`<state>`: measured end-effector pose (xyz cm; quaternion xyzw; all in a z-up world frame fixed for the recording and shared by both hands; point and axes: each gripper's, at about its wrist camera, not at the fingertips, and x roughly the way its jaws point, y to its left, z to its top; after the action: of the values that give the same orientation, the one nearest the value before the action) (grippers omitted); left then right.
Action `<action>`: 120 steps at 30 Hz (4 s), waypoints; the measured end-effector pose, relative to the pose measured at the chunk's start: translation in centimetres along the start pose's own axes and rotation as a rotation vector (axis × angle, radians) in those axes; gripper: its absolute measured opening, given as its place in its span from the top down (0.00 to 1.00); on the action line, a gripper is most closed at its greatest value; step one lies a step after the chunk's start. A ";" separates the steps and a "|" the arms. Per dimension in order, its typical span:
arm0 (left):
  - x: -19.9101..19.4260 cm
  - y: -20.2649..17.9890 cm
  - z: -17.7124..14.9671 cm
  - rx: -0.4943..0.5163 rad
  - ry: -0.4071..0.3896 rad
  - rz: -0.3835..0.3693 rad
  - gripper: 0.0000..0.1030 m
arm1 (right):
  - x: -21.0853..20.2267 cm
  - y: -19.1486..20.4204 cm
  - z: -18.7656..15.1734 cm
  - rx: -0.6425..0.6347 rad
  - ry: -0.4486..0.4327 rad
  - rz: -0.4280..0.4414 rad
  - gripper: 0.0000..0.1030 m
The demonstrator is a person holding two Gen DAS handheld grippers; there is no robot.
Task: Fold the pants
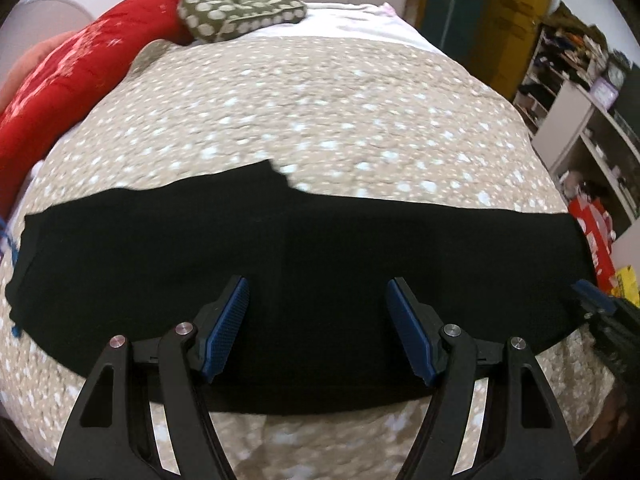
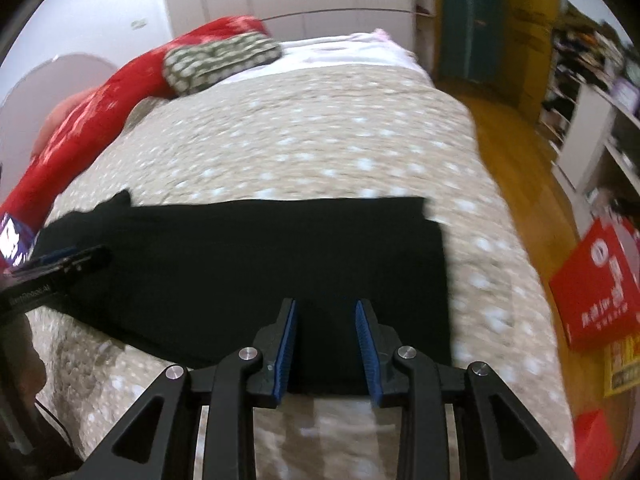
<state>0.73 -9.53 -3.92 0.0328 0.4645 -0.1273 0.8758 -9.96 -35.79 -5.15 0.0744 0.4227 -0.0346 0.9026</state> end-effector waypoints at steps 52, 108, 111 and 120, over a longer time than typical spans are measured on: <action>6.7 -23.9 5.7 0.463 0.206 -0.405 0.24 | -0.8 -6.4 -3.1 0.254 -0.071 0.216 0.54; -0.1 6.9 0.6 -0.014 -0.023 0.011 0.55 | 7.0 14.9 6.6 -0.241 0.026 0.225 0.81; 0.0 7.7 0.6 -0.046 -0.014 -0.021 0.54 | 4.5 14.5 6.3 -0.255 0.004 0.245 0.81; -0.7 8.2 0.0 -0.066 -0.017 -0.012 0.54 | 2.2 14.6 0.7 -0.342 0.022 0.253 0.81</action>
<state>2.43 -1.50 -3.86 0.0003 0.4611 -0.1174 0.8795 -6.18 -21.47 -4.91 -0.0270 0.4196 0.1523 0.8944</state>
